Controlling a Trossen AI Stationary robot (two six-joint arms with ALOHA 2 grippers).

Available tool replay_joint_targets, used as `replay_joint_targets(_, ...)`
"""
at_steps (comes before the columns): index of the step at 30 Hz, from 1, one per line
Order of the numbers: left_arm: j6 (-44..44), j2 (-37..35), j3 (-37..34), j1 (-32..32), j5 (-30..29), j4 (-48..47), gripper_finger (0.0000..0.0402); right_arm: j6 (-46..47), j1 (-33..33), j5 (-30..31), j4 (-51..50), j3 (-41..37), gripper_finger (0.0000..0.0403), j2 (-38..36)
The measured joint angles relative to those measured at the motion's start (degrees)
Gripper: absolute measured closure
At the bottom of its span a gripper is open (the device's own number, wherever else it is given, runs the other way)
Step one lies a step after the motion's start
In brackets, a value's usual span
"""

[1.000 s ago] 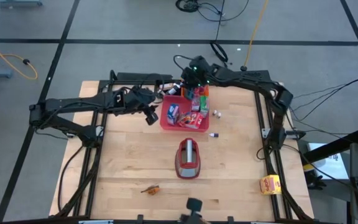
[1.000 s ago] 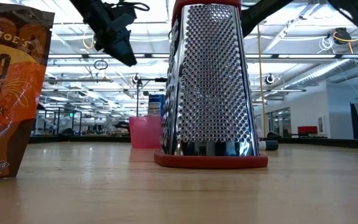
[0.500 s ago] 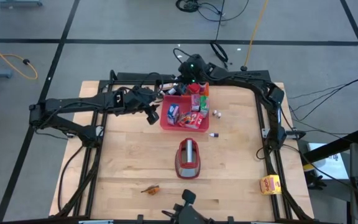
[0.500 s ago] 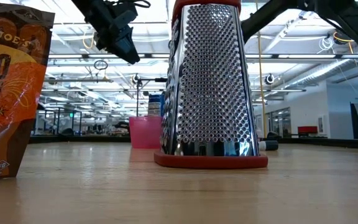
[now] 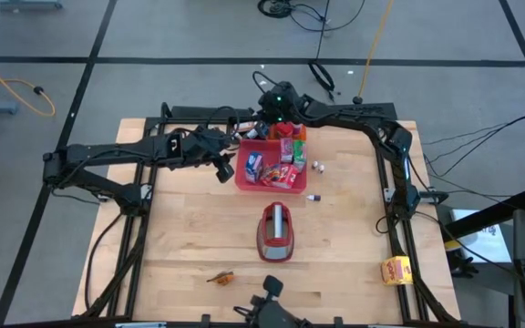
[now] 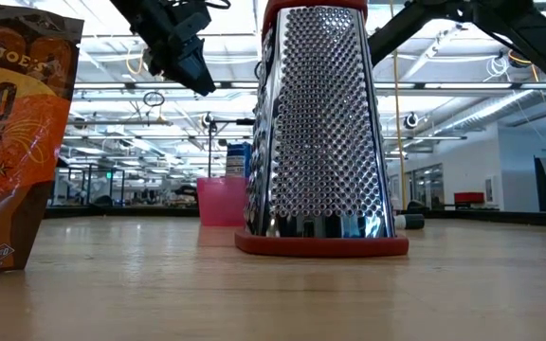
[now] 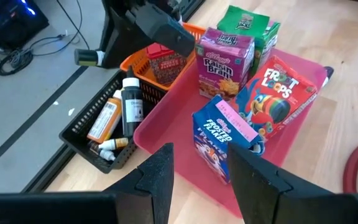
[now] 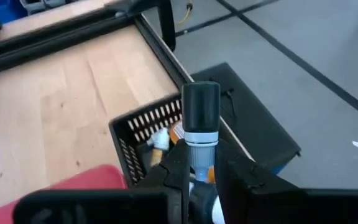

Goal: Pick & Place Kitchen Items
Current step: Put the small green food coloring bottle into black basket, then put the small orange food coloring bottle into black basket

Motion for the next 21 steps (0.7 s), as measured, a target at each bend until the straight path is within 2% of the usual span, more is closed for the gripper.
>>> replay_joint_targets(3, 0.02, 0.0, 0.0, 0.0, -0.01, -0.02, 0.0252, 0.58, 0.02, -0.13, 1.99, 0.0, 0.0353, -0.04)
replay_joint_targets(7, 0.32, 0.0, 0.0, 0.0, -0.02, -0.03, 0.0252, 0.46, 0.59, 1.64, 2.31, 0.0, 0.0298, -0.02)
replay_joint_targets(10, 0.46, 0.01, 0.0, 0.0, -0.02, -0.04, 0.0252, 0.09, 0.97, 2.84, 2.4, 0.0, 0.0272, -0.02)
replay_joint_targets(15, 0.43, 0.01, 0.0, 0.0, -0.02, -0.04, 0.0252, 0.06, 1.2, 2.71, 1.78, 0.0, 0.0261, -0.02)
replay_joint_targets(21, 0.37, 0.01, 0.0, 0.0, -0.02, -0.07, 0.0252, -0.14, 1.18, 2.73, -3.29, -0.02, 0.0266, -0.48)
